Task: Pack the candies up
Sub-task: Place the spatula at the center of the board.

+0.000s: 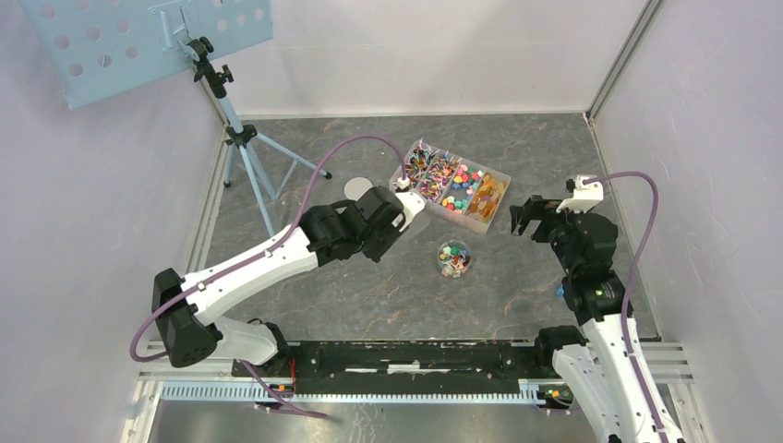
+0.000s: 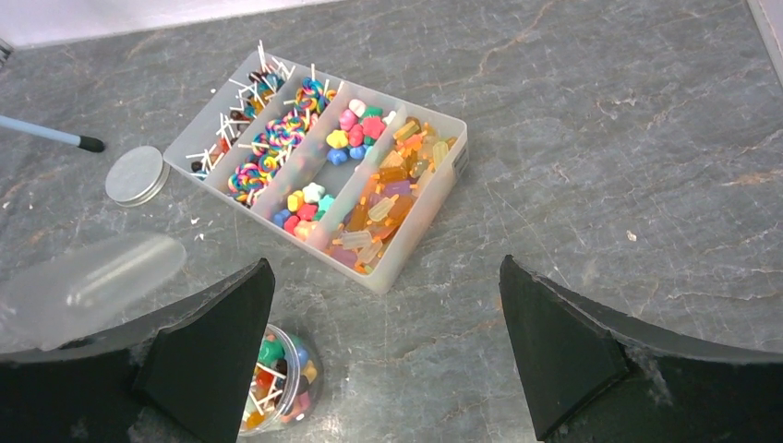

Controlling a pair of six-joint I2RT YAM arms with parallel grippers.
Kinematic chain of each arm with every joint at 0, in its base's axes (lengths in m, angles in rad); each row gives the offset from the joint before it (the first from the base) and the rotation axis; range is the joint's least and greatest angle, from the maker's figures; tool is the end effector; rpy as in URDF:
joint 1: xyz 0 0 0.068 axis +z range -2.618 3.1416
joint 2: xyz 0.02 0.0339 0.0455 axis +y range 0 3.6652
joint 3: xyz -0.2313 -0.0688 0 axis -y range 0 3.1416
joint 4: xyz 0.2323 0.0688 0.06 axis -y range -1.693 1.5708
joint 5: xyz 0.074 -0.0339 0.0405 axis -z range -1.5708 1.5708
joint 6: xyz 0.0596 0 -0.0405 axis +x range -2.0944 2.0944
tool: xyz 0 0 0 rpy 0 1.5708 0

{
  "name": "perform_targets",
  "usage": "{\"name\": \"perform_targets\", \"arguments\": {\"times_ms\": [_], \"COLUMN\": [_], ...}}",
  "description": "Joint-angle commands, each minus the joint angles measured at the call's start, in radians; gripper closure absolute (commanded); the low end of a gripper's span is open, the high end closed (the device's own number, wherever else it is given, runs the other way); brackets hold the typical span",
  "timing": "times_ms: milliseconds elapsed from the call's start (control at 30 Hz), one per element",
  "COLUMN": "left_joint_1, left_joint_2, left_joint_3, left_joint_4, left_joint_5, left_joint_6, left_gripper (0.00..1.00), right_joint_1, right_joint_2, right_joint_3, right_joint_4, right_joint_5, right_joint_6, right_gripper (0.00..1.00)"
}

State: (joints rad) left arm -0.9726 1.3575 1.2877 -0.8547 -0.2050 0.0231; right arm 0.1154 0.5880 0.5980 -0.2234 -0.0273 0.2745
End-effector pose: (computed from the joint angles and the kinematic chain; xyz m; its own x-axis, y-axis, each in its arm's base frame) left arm 0.1715 -0.2301 0.2776 -0.4324 0.6746 -0.5983 0.7502 0.6373 0.1764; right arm 0.1883 0.0235 0.2758 -0.2409 0.2449 -0.9392 -0.0793 0.9595 0.2705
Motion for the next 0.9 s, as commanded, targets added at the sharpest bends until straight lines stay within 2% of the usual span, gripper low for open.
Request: {"name": "perform_targets", "arguments": {"times_ms": [0,67,333,567,767,867], "left_joint_1": [0.013,0.048,0.285,0.336,0.346,0.346], "left_joint_2": [-0.082,-0.108,-0.155,-0.208,-0.128,-0.087], "left_joint_3": [-0.117,-0.167,-0.362,-0.527,-0.541,-0.549], "left_joint_4": [0.190,0.220,0.262,0.389,0.388,0.381], "left_joint_5": [-0.292,-0.373,-0.379,-0.445,-0.421,-0.421], "left_joint_6": [-0.157,-0.237,-0.448,-0.516,-0.580,-0.617], "left_gripper": [0.98,0.98,0.98,0.98,0.98,0.89], "right_joint_1": [-0.004,-0.004,-0.004,-0.004,-0.004,-0.004], "right_joint_2": [0.007,0.010,0.023,0.001,0.001,0.000], "right_joint_3": [0.015,0.002,0.015,0.002,0.020,0.024], "right_joint_4": [-0.004,0.008,-0.016,0.013,0.008,0.005], "right_joint_5": [-0.002,0.002,0.013,0.000,-0.022,-0.016], "right_joint_6": [-0.011,0.000,-0.032,-0.040,-0.054,-0.057], "right_gripper": [0.02,0.02,0.02,0.02,0.02,0.02]}}
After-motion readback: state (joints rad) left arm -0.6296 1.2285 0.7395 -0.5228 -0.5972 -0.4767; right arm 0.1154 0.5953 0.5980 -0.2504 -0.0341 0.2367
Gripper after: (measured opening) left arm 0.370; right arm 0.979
